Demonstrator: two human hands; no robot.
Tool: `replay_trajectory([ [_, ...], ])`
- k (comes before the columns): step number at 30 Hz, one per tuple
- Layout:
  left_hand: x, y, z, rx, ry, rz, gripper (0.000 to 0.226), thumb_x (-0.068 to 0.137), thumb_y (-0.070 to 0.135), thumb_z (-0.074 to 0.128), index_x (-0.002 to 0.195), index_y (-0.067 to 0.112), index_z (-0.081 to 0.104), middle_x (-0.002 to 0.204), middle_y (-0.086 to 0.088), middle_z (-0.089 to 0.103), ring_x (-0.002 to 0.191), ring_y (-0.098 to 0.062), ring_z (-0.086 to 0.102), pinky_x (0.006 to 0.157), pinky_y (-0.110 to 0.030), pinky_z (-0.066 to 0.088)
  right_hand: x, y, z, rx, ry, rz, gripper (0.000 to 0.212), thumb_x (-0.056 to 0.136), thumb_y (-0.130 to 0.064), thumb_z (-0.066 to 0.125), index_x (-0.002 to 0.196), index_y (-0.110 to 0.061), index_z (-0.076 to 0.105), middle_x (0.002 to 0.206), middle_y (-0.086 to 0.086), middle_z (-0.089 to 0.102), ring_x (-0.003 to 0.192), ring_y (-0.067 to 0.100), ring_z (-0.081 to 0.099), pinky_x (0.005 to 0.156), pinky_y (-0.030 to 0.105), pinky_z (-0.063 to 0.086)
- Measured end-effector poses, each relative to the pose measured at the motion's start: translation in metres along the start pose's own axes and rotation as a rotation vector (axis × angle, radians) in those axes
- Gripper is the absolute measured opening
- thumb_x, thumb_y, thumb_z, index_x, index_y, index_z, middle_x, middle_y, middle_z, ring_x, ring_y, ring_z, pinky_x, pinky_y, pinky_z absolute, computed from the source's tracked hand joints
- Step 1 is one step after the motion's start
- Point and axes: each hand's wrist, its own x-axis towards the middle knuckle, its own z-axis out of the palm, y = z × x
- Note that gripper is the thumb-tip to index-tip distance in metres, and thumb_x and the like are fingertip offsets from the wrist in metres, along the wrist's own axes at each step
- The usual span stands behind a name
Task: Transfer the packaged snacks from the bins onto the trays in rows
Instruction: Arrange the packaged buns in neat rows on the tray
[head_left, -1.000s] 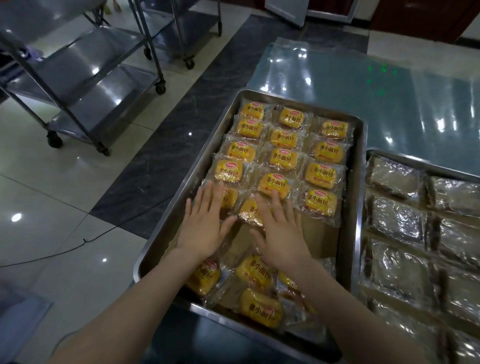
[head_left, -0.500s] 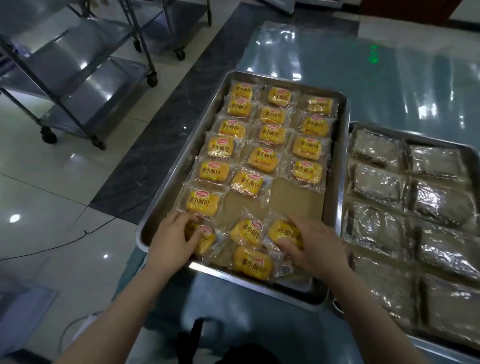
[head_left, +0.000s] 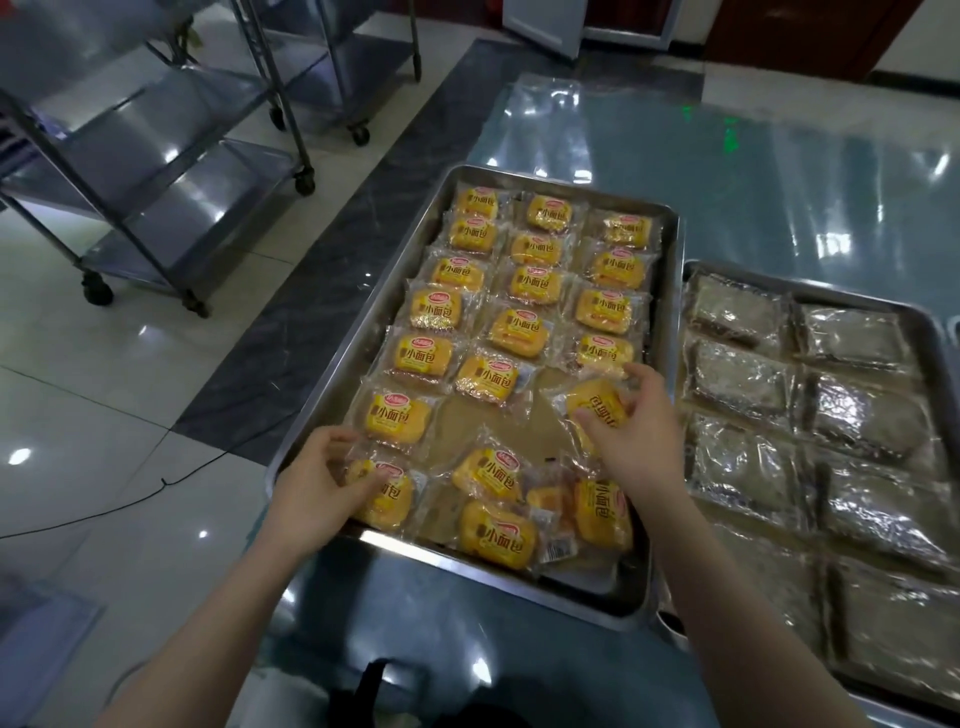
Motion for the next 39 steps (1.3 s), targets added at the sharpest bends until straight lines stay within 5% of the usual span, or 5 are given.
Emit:
replay_trajectory([
  [10,0.014,0.027,0.002,-0.222,0.12,0.088,0.032,0.079,0.018,0.073,0.098,0.03,0.05,0.08,0.011,0.064,0.077,-0.011,0.061,0.07,-0.031,0.047,0.001,-0.002,0.012,0.353,-0.06,0.244,0.018,0.089,-0.032,0.064,0.097,-0.036,0.048,0.11,0.0,0.063,0.068,0.011,0.068,0.056,0.039,0.059],
  [16,0.035,0.042,0.005,-0.34,0.076,0.045,0.026,0.084,0.012,0.066,0.098,0.026,0.049,0.088,0.002,0.064,0.079,-0.013,0.067,0.059,-0.02,0.051,-0.004,-0.001,0.012,0.43,-0.022,0.267,0.027,0.095,-0.014,0.053,0.086,-0.039,0.056,0.091,-0.002,0.065,0.066,0.021,0.064,0.058,0.048,0.056],
  [23,0.037,0.036,-0.007,-0.301,0.026,-0.072,0.018,0.087,0.013,0.062,0.103,0.02,0.054,0.094,-0.002,0.065,0.073,-0.01,0.066,0.052,-0.021,0.047,-0.025,0.012,0.012,0.025,-0.059,0.104,0.038,0.098,-0.007,0.039,0.13,-0.02,0.054,0.124,0.002,0.05,0.094,0.007,0.048,0.072,0.01,0.037],
  [33,0.04,0.014,-0.018,-0.068,-0.201,-0.103,0.025,0.091,0.008,0.055,0.101,0.03,0.058,0.094,0.001,0.069,0.082,-0.017,0.068,0.068,-0.032,0.053,-0.004,0.005,0.004,-0.766,-0.299,-0.537,0.052,0.086,-0.023,0.064,0.134,-0.037,0.05,0.154,0.002,0.028,0.142,0.027,0.021,0.113,0.047,0.023],
  [39,0.027,0.011,-0.009,0.488,0.068,0.133,0.042,0.084,0.021,0.065,0.123,0.03,0.054,0.124,0.003,0.052,0.11,-0.019,0.05,0.088,-0.035,0.045,-0.003,0.016,0.01,-0.567,-0.112,-0.381,0.033,0.093,-0.042,0.053,0.119,-0.023,0.062,0.111,-0.002,0.063,0.101,0.018,0.053,0.085,0.033,0.046],
])
